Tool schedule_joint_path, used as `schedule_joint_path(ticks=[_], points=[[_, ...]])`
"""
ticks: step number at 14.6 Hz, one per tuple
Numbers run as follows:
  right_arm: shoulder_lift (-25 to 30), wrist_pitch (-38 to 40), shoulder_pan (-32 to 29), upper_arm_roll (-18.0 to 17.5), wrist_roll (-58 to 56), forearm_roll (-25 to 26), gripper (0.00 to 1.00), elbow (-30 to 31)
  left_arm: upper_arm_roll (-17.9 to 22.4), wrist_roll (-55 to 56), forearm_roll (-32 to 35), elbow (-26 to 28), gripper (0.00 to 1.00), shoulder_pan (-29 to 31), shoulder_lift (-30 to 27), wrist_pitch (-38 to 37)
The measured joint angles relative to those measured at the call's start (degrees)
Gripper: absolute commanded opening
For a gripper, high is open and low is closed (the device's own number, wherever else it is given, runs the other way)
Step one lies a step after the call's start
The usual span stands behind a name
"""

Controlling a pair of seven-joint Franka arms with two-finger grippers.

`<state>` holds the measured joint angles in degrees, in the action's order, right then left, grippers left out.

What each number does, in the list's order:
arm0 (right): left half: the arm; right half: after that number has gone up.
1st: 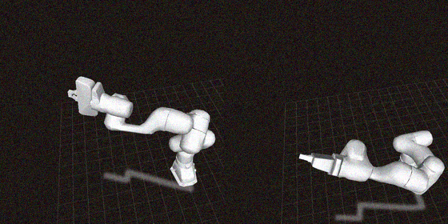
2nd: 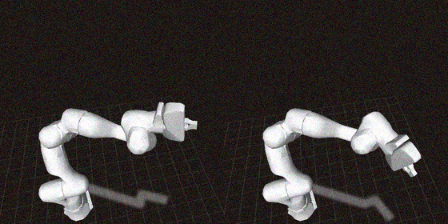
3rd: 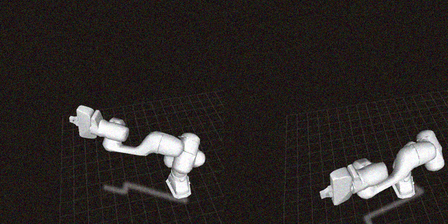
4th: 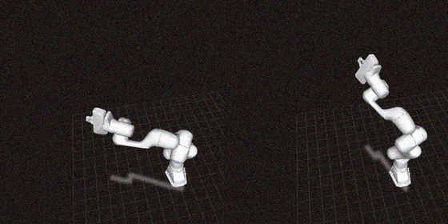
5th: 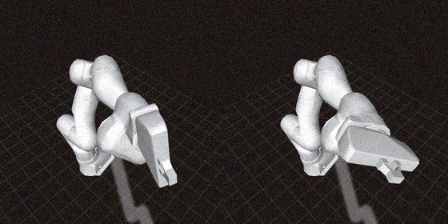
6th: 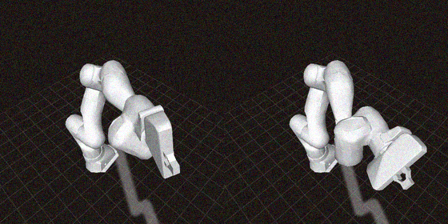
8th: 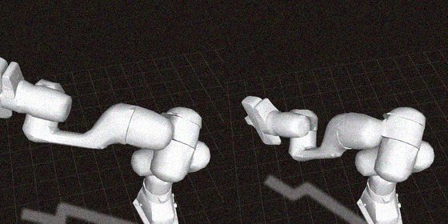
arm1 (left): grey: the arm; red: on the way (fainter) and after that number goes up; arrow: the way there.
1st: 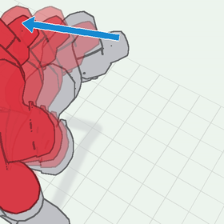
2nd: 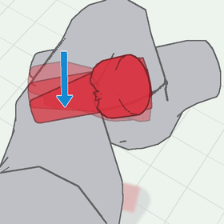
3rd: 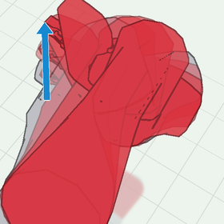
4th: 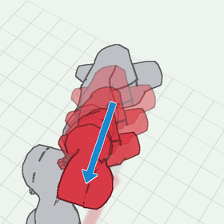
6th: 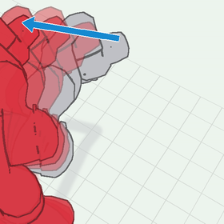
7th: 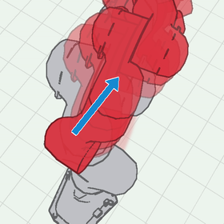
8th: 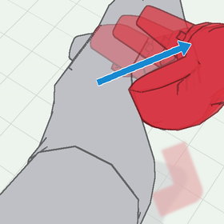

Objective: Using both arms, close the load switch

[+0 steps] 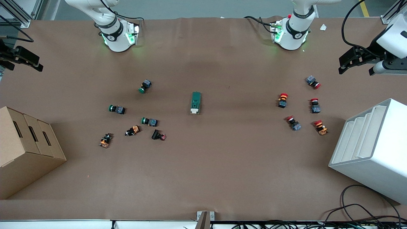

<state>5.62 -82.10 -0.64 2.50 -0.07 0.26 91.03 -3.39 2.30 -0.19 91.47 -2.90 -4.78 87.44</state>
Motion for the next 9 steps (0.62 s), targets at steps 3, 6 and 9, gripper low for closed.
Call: schedule_joint_path(ticks=[3,6,9], points=[[0.0,0.0,0.0,-0.4,0.0,0.0,1.0,0.0,0.1,0.0,0.0,0.0,1.0,0.3,0.0,0.0],[0.0,0.2,0.0,-0.5,0.0,0.0,1.0,0.0,0.1,0.0,0.0,0.0,1.0,0.6,0.0,0.1],[0.0,0.2,0.0,-0.4,0.0,0.0,1.0,0.0,0.1,0.2,0.0,-0.3,1.0,0.6,0.2,0.2]])
